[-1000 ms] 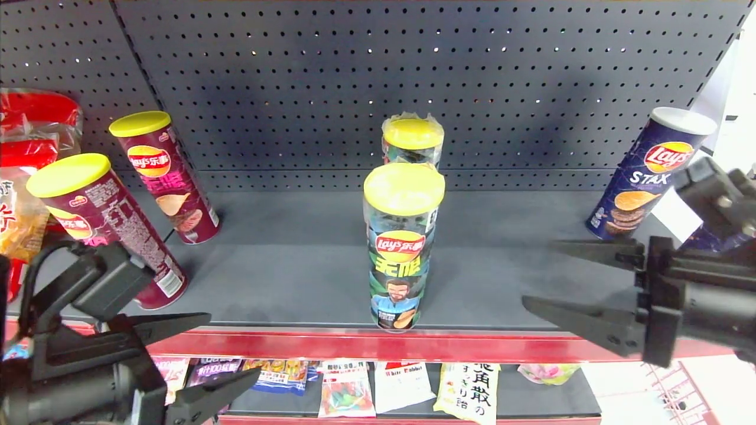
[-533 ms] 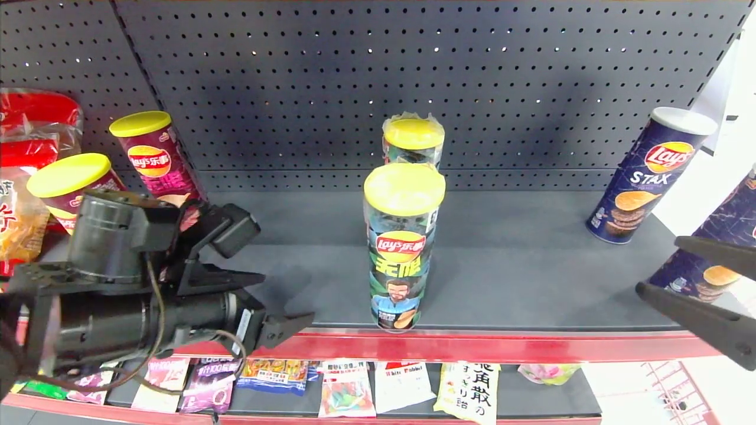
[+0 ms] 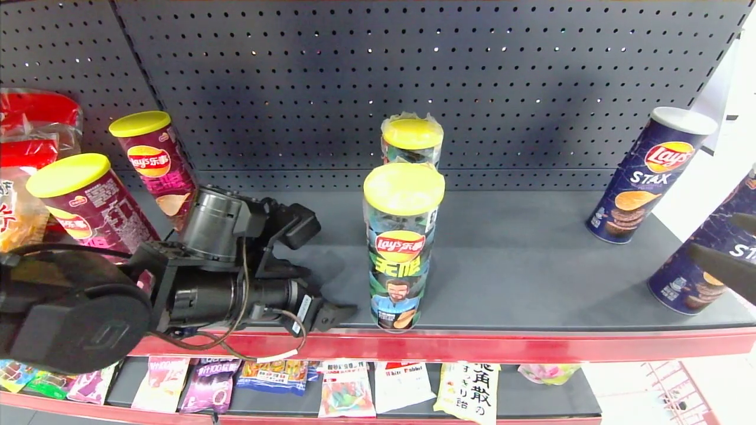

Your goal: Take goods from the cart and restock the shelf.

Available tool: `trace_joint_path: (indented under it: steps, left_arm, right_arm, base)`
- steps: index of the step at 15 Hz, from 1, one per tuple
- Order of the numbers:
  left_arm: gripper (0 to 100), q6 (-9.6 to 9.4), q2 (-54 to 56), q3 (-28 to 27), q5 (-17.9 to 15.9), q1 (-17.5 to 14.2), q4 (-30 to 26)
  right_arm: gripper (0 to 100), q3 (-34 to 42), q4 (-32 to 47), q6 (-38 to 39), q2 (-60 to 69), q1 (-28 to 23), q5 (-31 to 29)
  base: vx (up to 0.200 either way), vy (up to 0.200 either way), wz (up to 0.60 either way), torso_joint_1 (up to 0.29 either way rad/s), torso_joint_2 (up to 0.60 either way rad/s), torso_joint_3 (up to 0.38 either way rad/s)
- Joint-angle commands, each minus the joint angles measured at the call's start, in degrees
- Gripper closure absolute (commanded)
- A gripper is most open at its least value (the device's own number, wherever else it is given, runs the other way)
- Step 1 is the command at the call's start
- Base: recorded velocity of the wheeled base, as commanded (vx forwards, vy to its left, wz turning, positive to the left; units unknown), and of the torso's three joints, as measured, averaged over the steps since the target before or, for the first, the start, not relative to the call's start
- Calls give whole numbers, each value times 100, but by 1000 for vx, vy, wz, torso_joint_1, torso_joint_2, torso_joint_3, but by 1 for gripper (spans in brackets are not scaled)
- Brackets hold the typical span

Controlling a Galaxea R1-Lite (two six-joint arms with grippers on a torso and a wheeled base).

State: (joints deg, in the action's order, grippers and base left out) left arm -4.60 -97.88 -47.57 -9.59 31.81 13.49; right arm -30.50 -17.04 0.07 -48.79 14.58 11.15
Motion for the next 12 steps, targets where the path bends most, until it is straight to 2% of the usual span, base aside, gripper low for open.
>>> trace_joint_path:
  steps: [1, 12]
  left_arm:
    - [0, 3, -267, -227, 1, 80, 4]
    - [0, 11, -451, -517, 1, 168, -5]
  right_arm:
    - [0, 0, -1, 1, -8, -8, 1]
    - [0, -9, -1, 1, -8, -17, -8]
  base:
    - [0, 0, 0, 0, 0, 0]
    - [0, 0, 0, 0, 0, 0]
